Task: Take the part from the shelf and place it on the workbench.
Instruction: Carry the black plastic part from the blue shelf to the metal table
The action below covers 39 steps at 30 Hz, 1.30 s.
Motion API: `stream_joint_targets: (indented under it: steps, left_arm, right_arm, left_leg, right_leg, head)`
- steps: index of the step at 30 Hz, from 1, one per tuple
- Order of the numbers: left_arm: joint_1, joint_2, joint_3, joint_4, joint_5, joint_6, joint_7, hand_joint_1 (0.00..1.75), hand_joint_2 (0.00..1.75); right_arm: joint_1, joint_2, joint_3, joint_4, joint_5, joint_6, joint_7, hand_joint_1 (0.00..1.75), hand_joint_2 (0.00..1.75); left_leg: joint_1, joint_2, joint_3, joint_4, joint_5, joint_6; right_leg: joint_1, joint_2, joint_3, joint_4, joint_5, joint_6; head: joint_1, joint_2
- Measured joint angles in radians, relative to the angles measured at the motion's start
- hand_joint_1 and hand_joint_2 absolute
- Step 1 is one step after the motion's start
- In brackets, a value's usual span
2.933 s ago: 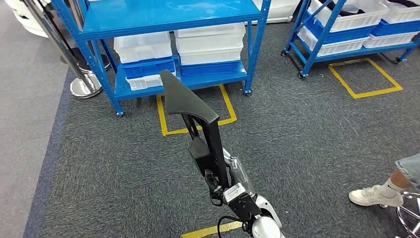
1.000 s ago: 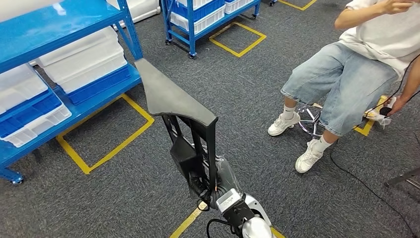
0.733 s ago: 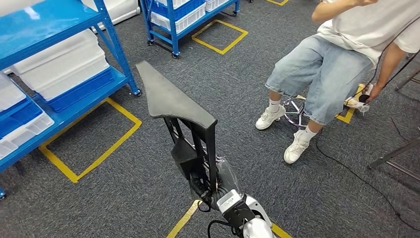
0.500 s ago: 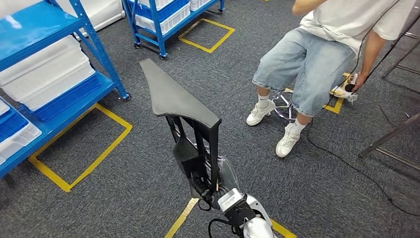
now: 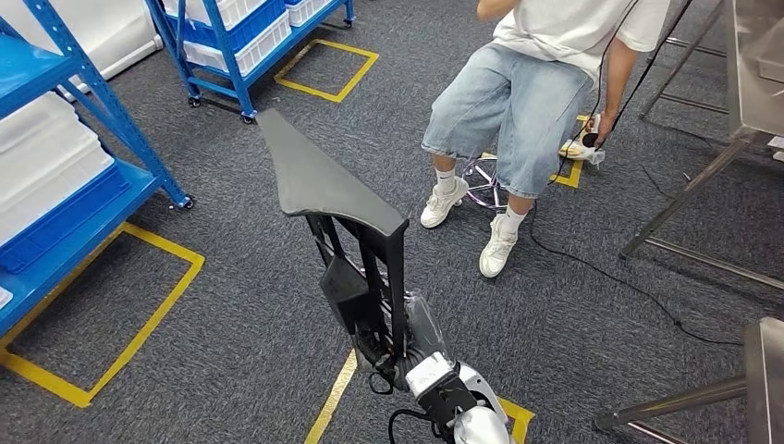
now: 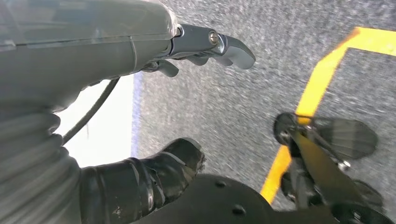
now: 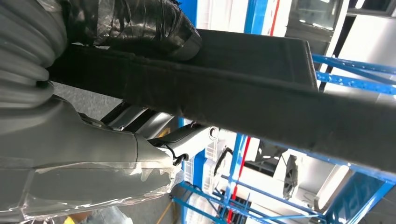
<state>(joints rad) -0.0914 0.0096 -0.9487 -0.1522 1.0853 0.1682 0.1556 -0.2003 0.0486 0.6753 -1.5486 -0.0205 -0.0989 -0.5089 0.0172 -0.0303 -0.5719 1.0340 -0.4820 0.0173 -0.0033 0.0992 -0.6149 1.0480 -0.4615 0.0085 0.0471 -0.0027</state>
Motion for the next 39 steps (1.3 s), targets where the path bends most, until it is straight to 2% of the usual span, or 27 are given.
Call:
stream_joint_targets:
  steps: [1,3,5,6,7,8,10,12,13,15,17,19,20,21,22,23,24,26,28,29,30,32,34,36,37,38,39]
  left_arm:
    - [0.000,0.000,0.000,0.000,0.000,0.000,0.000,0.00,1.75]
    - [0.002,0.000,0.000,0.000,0.000,0.000,0.000,0.00,1.75]
    - [0.004,0.001,0.000,0.000,0.000,0.000,0.000,0.00,1.75]
    - [0.005,0.001,0.000,0.000,0.000,0.000,0.000,0.00,1.75]
    - [0.005,0.001,0.000,0.000,0.000,0.000,0.000,0.00,1.75]
    - [0.005,0.001,0.000,0.000,0.000,0.000,0.000,0.00,1.75]
    - [0.003,0.001,0.000,0.000,0.000,0.000,0.000,0.00,1.75]
    - [0.002,0.001,0.000,0.000,0.000,-0.001,0.000,0.00,1.75]
    - [0.002,0.001,0.000,0.000,0.000,-0.001,0.000,0.00,1.75]
    - [0.002,0.001,0.000,0.000,0.000,-0.001,0.000,0.00,1.75]
    - [0.001,0.002,0.000,0.000,0.000,-0.004,0.000,0.00,1.75]
    - [0.002,0.002,-0.001,0.000,0.000,-0.010,0.000,0.00,1.75]
    - [0.004,0.002,-0.001,0.000,0.000,-0.013,0.000,0.00,1.75]
    - [0.005,0.002,-0.001,0.000,0.000,-0.016,0.001,0.00,1.75]
    - [0.006,0.002,-0.001,0.000,0.000,-0.017,0.001,0.00,1.75]
    - [0.007,0.002,-0.001,0.000,0.000,-0.017,0.002,0.00,1.75]
    - [0.007,0.003,-0.001,0.000,0.000,-0.018,0.002,0.00,1.75]
    - [0.007,0.004,-0.002,0.000,0.000,-0.019,0.004,0.00,1.75]
    - [0.007,0.004,-0.003,0.000,0.000,-0.020,0.005,0.00,1.75]
    - [0.004,0.004,-0.004,0.000,0.000,-0.020,0.005,0.00,1.75]
    - [0.003,0.004,-0.005,0.000,0.000,-0.021,0.006,0.00,1.75]
    - [0.002,0.004,-0.005,0.000,-0.001,-0.022,0.007,0.00,1.75]
    - [0.004,0.005,-0.006,0.000,-0.001,-0.023,0.008,0.00,1.75]
    - [0.005,0.005,-0.006,0.000,-0.001,-0.023,0.008,0.00,1.75]
    - [0.005,0.005,-0.007,0.000,-0.001,-0.024,0.008,0.00,1.75]
    - [0.005,0.005,-0.007,0.000,-0.001,-0.024,0.009,0.00,1.75]
    - [0.004,0.005,-0.007,0.000,-0.001,-0.025,0.009,0.00,1.75]
  right_arm:
    - [0.000,0.000,0.000,0.000,0.000,0.000,0.000,1.75,1.75]
    - [0.000,0.000,0.000,0.000,0.001,-0.001,0.000,1.75,1.75]
    - [0.001,-0.001,0.001,0.000,0.001,-0.001,0.000,1.75,1.75]
    - [0.002,-0.001,0.001,0.000,0.001,-0.001,0.000,1.75,1.75]
    - [0.003,-0.001,0.001,0.000,0.001,-0.001,0.000,1.75,1.75]
    - [0.003,-0.002,0.001,0.000,0.001,-0.001,0.000,1.75,1.75]
    - [0.002,-0.002,0.001,0.000,0.001,-0.001,0.000,1.75,1.75]
    - [0.001,-0.002,0.001,-0.001,0.001,-0.001,0.000,1.75,1.75]
    - [0.001,-0.002,0.001,-0.001,0.001,-0.001,0.000,1.75,1.75]
    - [0.001,-0.002,0.001,-0.003,0.001,-0.001,0.000,1.75,1.75]
    - [0.000,-0.001,0.001,-0.004,0.001,-0.001,0.001,1.75,1.75]
    - [-0.002,0.000,0.001,-0.004,0.001,-0.001,0.001,1.75,1.75]
    - [-0.002,0.000,0.001,-0.004,0.001,-0.001,0.002,1.75,1.75]
    - [-0.001,0.000,0.001,-0.003,0.001,0.000,0.002,1.75,1.75]
    - [0.000,0.000,0.001,-0.003,0.001,0.000,0.003,1.75,1.75]
    - [0.000,0.000,0.001,-0.003,0.001,0.000,0.003,1.75,1.75]
    - [0.000,0.000,0.001,-0.003,0.001,0.000,0.003,1.75,1.75]
    - [-0.001,0.000,0.001,-0.003,0.001,0.000,0.004,1.75,1.75]
    - [-0.002,0.000,0.001,-0.003,0.002,0.000,0.004,1.75,1.75]
    - [-0.002,0.000,0.001,-0.003,0.002,0.000,0.004,1.75,1.75]
    - [-0.001,0.000,0.002,-0.003,0.002,0.000,0.004,1.75,1.75]
    - [-0.001,0.000,0.002,-0.004,0.002,0.001,0.005,1.75,1.75]
    - [-0.003,0.000,0.002,-0.004,0.002,0.001,0.005,1.75,1.75]
    - [-0.003,-0.001,0.002,-0.003,0.003,0.001,0.005,1.75,1.75]
    - [-0.002,-0.001,0.002,-0.003,0.003,0.001,0.005,1.75,1.75]
    - [-0.002,-0.002,0.002,-0.003,0.003,0.001,0.005,1.75,1.75]
    - [-0.002,-0.002,0.002,-0.003,0.003,0.001,0.005,1.75,1.75]
  left_leg:
    - [0.001,0.010,0.001,-0.004,0.003,0.007]
    - [0.000,0.031,0.000,-0.008,0.007,0.016]
    - [-0.003,0.053,-0.002,-0.008,0.006,0.020]
    - [-0.005,0.065,-0.002,-0.008,0.005,0.021]
    - [-0.005,0.076,-0.002,-0.008,0.005,0.021]
    - [-0.006,0.087,0.000,-0.008,0.004,0.021]
    - [-0.009,0.105,0.005,-0.007,0.001,0.018]
    - [-0.012,0.121,0.008,-0.007,-0.002,0.011]
    - [-0.013,0.130,0.010,-0.008,-0.003,0.006]
    - [-0.012,0.140,0.014,-0.008,-0.008,-0.004]
    - [-0.009,0.104,-0.001,0.033,-0.041,-0.014]
    - [-0.007,0.055,-0.052,0.146,-0.103,-0.020]
    - [-0.006,0.046,-0.082,0.208,-0.129,-0.022]
    - [-0.006,0.042,-0.104,0.252,-0.138,-0.023]
    - [-0.005,0.040,-0.111,0.262,-0.128,-0.023]
    - [-0.004,0.037,-0.099,0.231,-0.098,-0.023]
    - [-0.002,0.025,-0.073,0.170,-0.058,-0.023]
    - [0.003,-0.020,-0.022,0.051,-0.009,-0.022]
    - [0.002,-0.043,-0.007,0.013,-0.006,-0.015]
    - [0.001,-0.034,-0.006,0.010,-0.005,-0.010]
    - [0.002,-0.022,-0.005,0.006,-0.002,-0.003]
    - [0.004,0.002,-0.001,-0.003,0.004,0.011]
    - [0.003,0.026,0.000,-0.008,0.005,0.020]
    - [0.000,0.051,0.000,-0.008,0.003,0.022]
    - [-0.001,0.064,0.001,-0.008,0.002,0.023]
    - [-0.002,0.075,0.003,-0.007,0.000,0.022]
    - [-0.003,0.085,0.006,-0.008,-0.003,0.021]
  right_leg:
    - [0.001,-0.018,-0.008,0.017,-0.013,0.004]
    - [0.001,-0.069,-0.049,0.112,-0.071,0.011]
    - [-0.001,-0.088,-0.106,0.237,-0.126,0.016]
    - [-0.002,-0.091,-0.120,0.270,-0.132,0.016]
    - [-0.002,-0.094,-0.114,0.262,-0.117,0.015]
    - [-0.002,-0.099,-0.088,0.215,-0.087,0.012]
    - [0.007,-0.138,-0.011,0.071,-0.028,0.001]
    - [0.018,-0.167,0.028,-0.009,-0.011,-0.011]
    - [0.023,-0.166,0.027,-0.014,-0.013,-0.015]
    - [0.019,-0.142,0.028,-0.021,-0.007,-0.022]
    - [0.010,-0.120,0.032,-0.032,0.001,-0.032]
    - [0.006,-0.101,0.033,-0.034,0.004,-0.037]
    - [0.006,-0.090,0.032,-0.032,0.005,-0.039]
    - [0.006,-0.078,0.031,-0.030,0.005,-0.039]
    - [0.006,-0.064,0.030,-0.027,0.004,-0.039]
    - [0.005,-0.050,0.029,-0.023,0.003,-0.038]
    - [0.003,-0.036,0.028,-0.018,0.001,-0.035]
    - [0.003,-0.010,0.021,-0.006,-0.003,-0.027]
    - [0.001,0.010,0.010,0.000,-0.003,-0.014]
    - [0.000,0.020,0.007,-0.001,0.000,-0.008]
    - [-0.001,0.019,0.004,0.000,0.000,-0.003]
    - [0.002,-0.019,-0.012,0.034,-0.023,0.007]
    - [0.002,-0.072,-0.061,0.138,-0.082,0.014]
    - [-0.002,-0.089,-0.115,0.248,-0.124,0.018]
    - [-0.002,-0.092,-0.122,0.263,-0.120,0.018]
    - [-0.002,-0.096,-0.109,0.237,-0.096,0.016]
    - [-0.001,-0.104,-0.077,0.177,-0.061,0.011]
  head:
    - [0.001,0.000]
    - [0.004,0.000]
    - [0.004,0.000]
    - [0.004,0.000]
    - [0.004,0.000]
    - [0.004,0.000]
    - [0.004,0.000]
    - [0.004,0.000]
    - [0.004,0.000]
    - [0.004,0.000]
    - [0.003,0.000]
    - [0.002,0.000]
    - [0.002,0.000]
    - [0.002,0.000]
    - [0.002,0.000]
    - [0.002,0.000]
    - [0.002,0.000]
    - [0.002,0.000]
    - [0.002,0.000]
    - [0.002,0.000]
    - [0.002,0.000]
    - [0.005,0.000]
    - [0.008,0.000]
    - [0.008,0.000]
    - [0.008,0.000]
    - [0.008,0.000]
    - [0.008,0.000]
